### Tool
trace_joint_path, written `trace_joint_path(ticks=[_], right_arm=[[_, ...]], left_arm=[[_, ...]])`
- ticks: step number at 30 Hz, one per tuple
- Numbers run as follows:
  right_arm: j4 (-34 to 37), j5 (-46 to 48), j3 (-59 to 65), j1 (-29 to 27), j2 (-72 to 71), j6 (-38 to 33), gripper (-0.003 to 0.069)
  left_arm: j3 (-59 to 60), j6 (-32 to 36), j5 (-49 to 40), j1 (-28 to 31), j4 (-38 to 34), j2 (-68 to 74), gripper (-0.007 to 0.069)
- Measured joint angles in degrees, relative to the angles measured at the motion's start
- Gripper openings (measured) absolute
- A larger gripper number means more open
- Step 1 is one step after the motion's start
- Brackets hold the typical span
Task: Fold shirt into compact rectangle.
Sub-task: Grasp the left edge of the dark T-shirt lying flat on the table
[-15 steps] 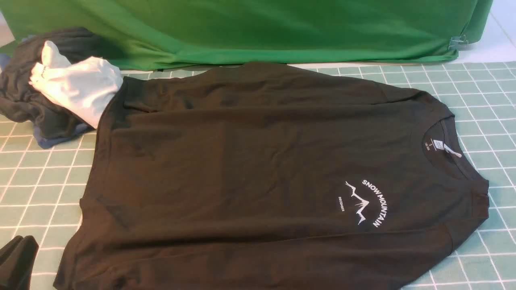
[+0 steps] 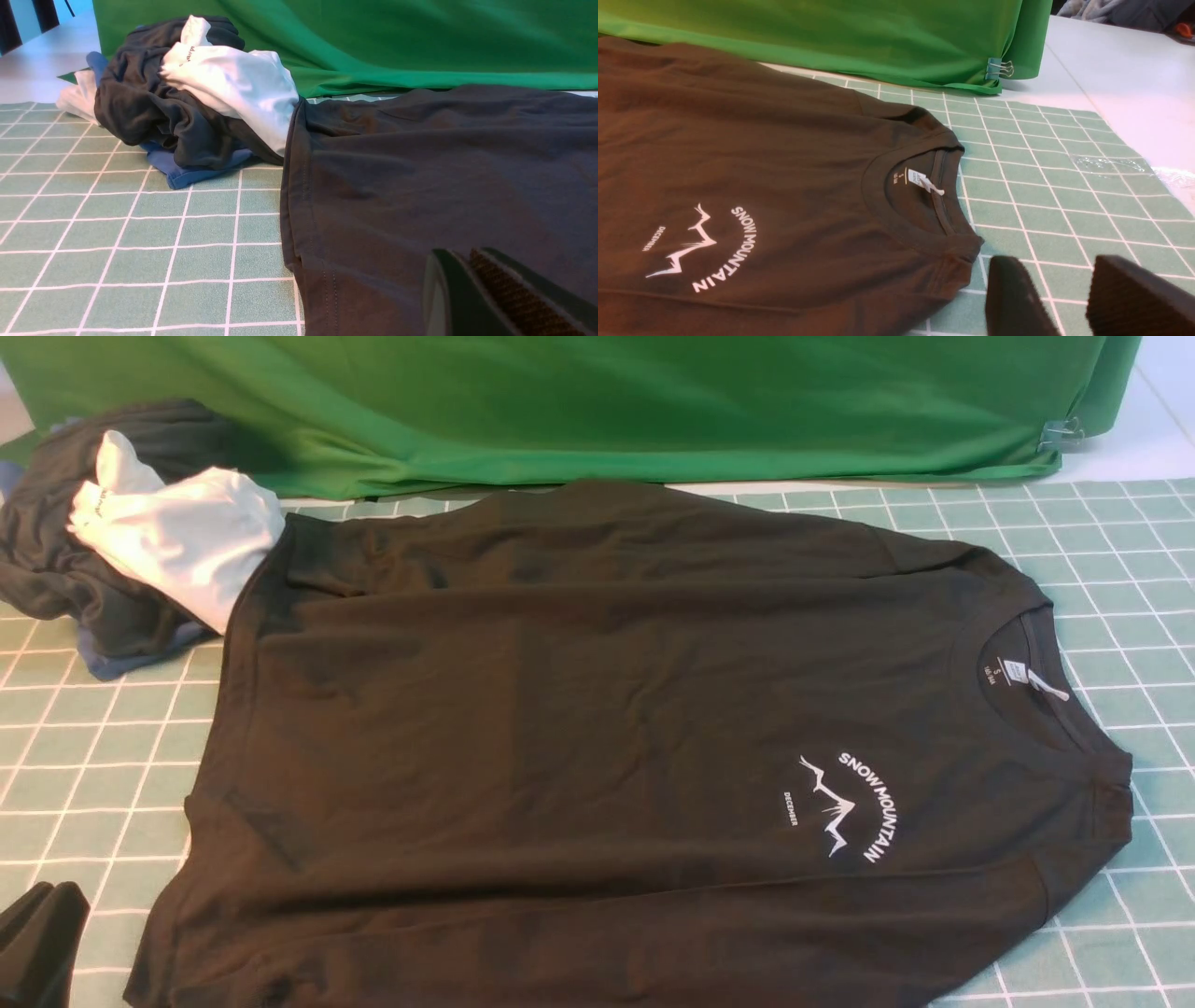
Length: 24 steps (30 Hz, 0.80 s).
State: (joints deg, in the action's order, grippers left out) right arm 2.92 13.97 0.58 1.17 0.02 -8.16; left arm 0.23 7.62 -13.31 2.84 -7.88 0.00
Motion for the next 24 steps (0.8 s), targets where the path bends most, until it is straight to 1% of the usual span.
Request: trace_joint_path(ticks=[5, 8, 11, 13, 16, 17, 19, 24], right_arm=[[0.0, 0.0, 0.0, 0.0, 0.0, 0.0, 0.024], [0.0, 0.0, 0.0, 0.0, 0.0, 0.0, 0.024], [0.0, 0.0, 0.0, 0.0, 0.0, 0.0, 0.024], [0.0, 0.0, 0.0, 0.0, 0.0, 0.0, 0.024], [0.0, 0.0, 0.0, 0.0, 0.0, 0.0, 0.024], [0.0, 0.0, 0.0, 0.0, 0.0, 0.0, 0.024], [0.0, 0.0, 0.0, 0.0, 0.0, 0.0, 0.024], [0.0, 0.0, 0.0, 0.0, 0.0, 0.0, 0.024]], left_arm=[[0.0, 0.0, 0.0, 0.0, 0.22, 0.0, 0.0016], [0.0, 0.0, 0.53, 0.0, 1.83, 0.0, 0.0016], [0.0, -0.29, 1.96, 0.0, 0.32, 0.0, 0.0016], [0.0, -3.13, 6.1, 0.0, -7.13, 0.0, 0.0016], [0.0, -7.09, 11.59, 0.0, -15.43, 0.0, 0.0016], [0.0, -8.29, 13.31, 0.0, -17.12, 0.0, 0.0016], [0.0, -10.07, 17.56, 0.0, -18.9, 0.0, 0.0016], [0.0, -10.67, 25.64, 0.0, -19.5, 0.0, 0.0016]])
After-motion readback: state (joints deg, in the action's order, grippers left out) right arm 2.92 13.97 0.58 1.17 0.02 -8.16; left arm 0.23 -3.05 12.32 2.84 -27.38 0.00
